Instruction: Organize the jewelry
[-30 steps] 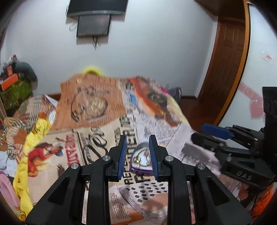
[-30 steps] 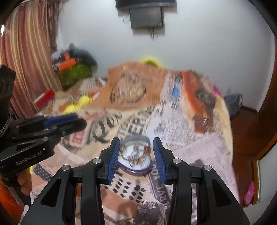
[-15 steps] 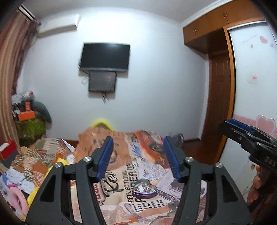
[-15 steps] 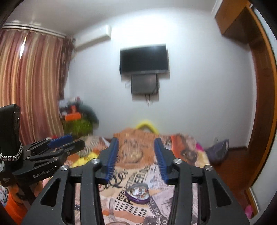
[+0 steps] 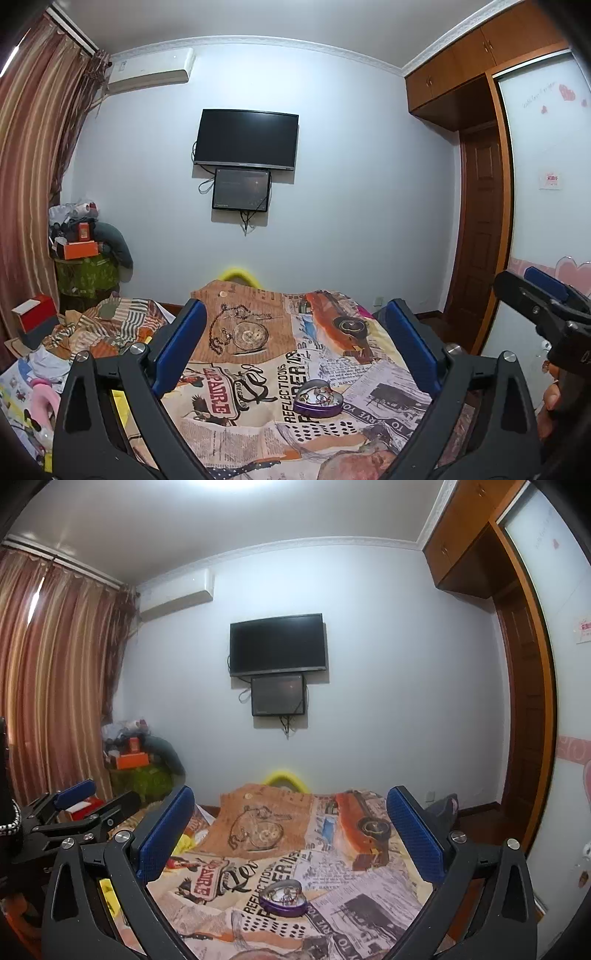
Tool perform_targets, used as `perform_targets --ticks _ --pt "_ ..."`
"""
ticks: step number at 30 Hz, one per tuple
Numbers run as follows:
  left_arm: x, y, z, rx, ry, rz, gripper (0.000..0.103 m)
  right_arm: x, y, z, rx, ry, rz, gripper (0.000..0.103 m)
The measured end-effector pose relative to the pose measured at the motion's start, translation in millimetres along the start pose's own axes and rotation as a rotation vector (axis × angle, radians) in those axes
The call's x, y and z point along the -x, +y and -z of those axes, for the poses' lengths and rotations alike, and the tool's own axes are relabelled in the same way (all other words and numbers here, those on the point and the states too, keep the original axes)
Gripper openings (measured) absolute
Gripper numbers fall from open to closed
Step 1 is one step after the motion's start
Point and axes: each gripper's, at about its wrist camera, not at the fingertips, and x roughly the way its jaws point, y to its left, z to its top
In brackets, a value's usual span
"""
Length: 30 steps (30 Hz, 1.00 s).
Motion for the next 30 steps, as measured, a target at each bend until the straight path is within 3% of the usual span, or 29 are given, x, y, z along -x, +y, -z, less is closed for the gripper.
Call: perform_targets --ticks 30 --pt "-5.2 -3.3 7.8 0.0 0.037 0.019 0.098 13.2 -9.2 9.6 0.006 0.063 0.008 0.103"
